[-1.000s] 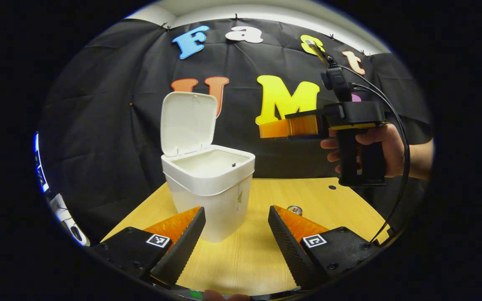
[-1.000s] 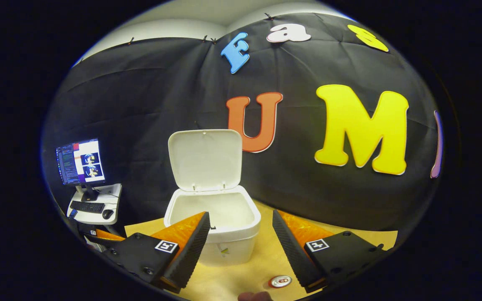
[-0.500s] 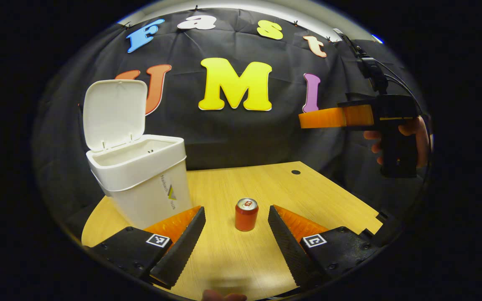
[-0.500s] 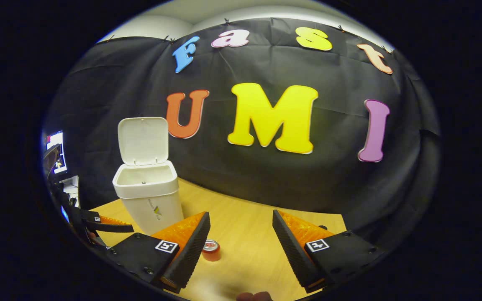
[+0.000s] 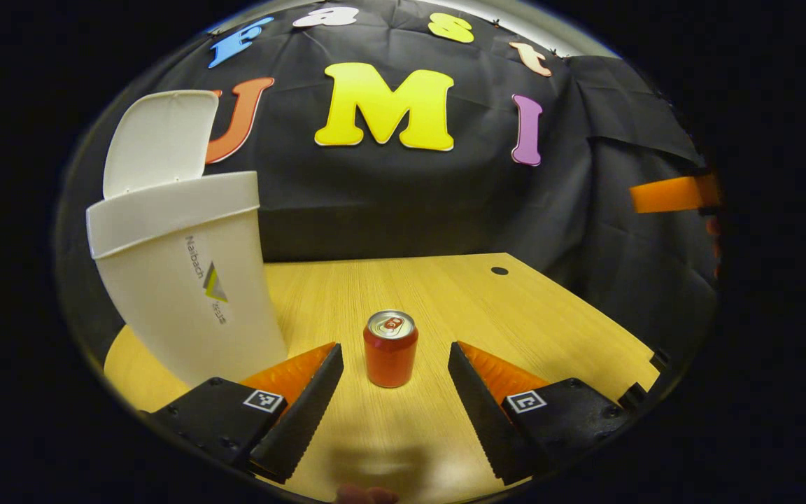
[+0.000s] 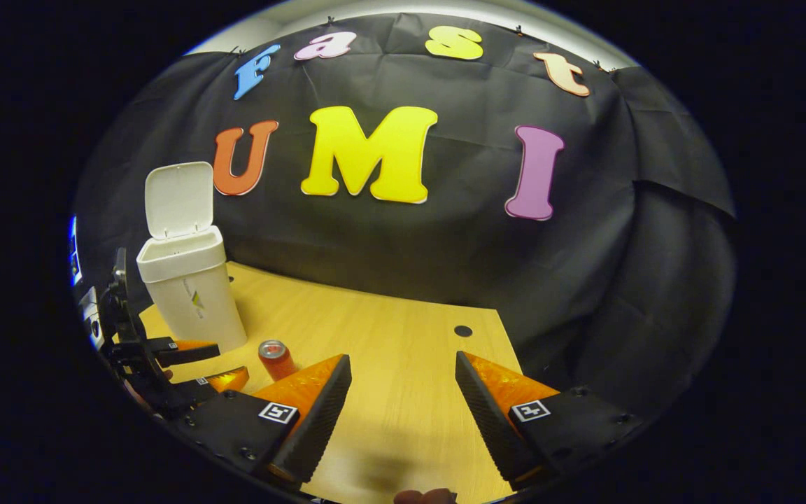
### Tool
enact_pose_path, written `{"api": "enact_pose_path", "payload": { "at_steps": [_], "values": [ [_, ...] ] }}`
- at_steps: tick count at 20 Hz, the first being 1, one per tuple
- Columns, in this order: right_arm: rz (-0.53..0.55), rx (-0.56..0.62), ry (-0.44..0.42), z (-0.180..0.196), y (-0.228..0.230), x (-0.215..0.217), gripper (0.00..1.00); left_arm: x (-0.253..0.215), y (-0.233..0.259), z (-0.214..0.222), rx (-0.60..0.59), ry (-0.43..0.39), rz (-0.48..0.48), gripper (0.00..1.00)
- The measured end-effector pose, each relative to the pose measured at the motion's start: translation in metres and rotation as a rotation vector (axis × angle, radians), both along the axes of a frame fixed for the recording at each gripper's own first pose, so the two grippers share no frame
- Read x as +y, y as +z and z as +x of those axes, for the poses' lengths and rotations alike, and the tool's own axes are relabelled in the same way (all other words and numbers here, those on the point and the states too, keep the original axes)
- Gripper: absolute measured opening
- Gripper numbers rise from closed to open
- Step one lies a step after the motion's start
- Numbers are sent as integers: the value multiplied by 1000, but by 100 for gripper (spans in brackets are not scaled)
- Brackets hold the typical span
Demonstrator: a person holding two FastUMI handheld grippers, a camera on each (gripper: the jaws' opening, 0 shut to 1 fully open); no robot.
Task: Press the lid of the desktop garbage bin to open it, pick up the crumpled paper on the desktop and throw it into the bin, then pick up the pop can on the desktop and drop it into the bin, and finally close the garbage bin lid.
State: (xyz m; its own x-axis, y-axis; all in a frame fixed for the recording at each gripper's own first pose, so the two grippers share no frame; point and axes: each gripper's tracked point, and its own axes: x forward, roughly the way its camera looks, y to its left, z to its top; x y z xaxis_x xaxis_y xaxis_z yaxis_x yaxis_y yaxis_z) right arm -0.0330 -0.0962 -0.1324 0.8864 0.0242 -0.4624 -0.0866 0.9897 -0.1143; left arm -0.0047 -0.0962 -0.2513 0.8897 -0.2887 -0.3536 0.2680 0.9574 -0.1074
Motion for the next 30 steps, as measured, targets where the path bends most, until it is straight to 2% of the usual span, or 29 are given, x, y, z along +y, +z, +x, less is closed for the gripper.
{"api": "enact_pose_path", "payload": {
  "at_steps": [3,11,22,30],
  "values": [
    [-5,33,-34,-9,-16,-15,95,-5,-26,11,25,-1,20,100],
    [-27,137,-48,-23,-52,-33,95,-14,-77,31,71,25,49,100],
    [-14,165,-28,-14,-60,-33,95,-15,-96,66,64,25,108,99],
    [-24,192,-41,-6,-67,-36,95,-19,-104,83,84,17,102,99]
  ]
}}
